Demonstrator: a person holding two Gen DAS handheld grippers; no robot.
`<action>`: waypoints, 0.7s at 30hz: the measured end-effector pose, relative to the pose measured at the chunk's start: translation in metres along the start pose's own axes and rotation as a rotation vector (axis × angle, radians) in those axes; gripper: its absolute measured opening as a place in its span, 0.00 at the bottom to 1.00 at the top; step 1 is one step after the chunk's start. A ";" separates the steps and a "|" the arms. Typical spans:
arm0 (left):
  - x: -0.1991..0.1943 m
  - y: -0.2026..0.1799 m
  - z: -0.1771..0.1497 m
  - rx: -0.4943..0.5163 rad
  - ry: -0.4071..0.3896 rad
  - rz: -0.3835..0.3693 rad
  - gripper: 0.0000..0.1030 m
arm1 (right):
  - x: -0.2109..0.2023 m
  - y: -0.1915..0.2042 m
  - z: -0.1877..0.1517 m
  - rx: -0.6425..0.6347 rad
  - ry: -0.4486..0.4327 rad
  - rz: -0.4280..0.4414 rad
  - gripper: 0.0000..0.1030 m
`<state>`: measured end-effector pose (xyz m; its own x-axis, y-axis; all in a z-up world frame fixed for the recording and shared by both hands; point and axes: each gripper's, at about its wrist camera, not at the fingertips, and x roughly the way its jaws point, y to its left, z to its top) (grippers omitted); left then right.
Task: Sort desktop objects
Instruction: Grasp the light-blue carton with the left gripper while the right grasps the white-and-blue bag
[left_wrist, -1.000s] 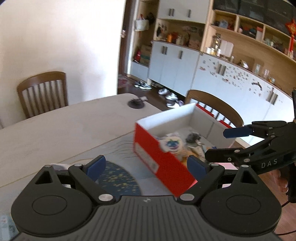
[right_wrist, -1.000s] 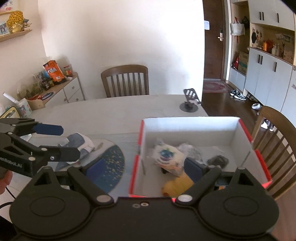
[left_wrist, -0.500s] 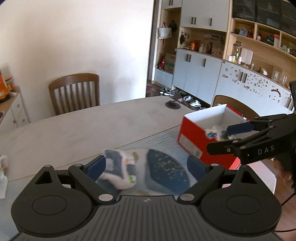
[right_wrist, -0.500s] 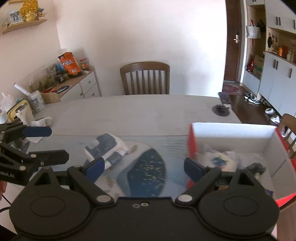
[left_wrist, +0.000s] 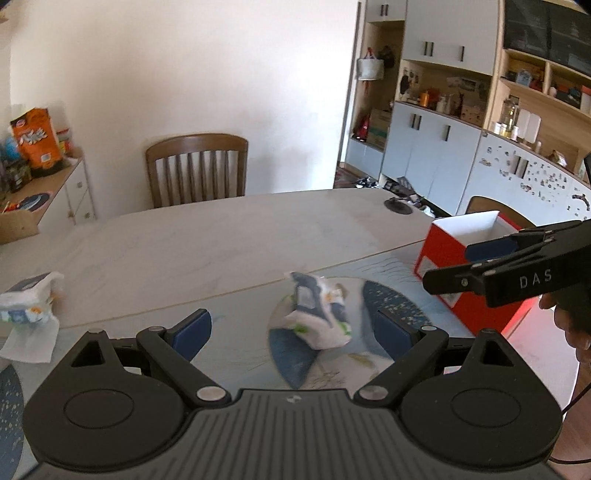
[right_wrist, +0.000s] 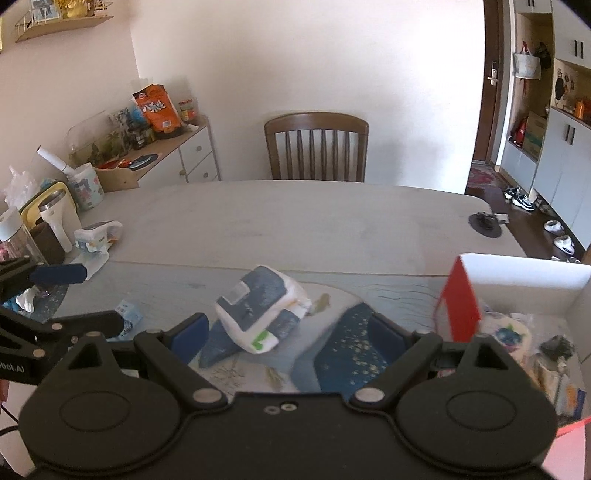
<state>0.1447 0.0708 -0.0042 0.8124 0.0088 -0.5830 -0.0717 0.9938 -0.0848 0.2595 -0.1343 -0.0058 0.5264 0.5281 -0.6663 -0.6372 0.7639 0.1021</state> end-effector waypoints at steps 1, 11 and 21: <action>0.000 0.004 -0.002 -0.005 0.003 0.003 0.92 | 0.003 0.003 0.001 0.001 0.001 0.000 0.90; 0.006 0.043 -0.021 -0.032 0.017 0.049 0.92 | 0.030 0.024 0.010 0.012 0.018 -0.012 0.90; 0.024 0.078 -0.045 -0.068 0.075 0.089 0.92 | 0.071 0.036 0.016 0.041 0.049 -0.042 0.91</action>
<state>0.1331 0.1439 -0.0612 0.7555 0.0856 -0.6496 -0.1823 0.9797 -0.0830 0.2832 -0.0634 -0.0373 0.5234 0.4767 -0.7062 -0.5906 0.8004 0.1026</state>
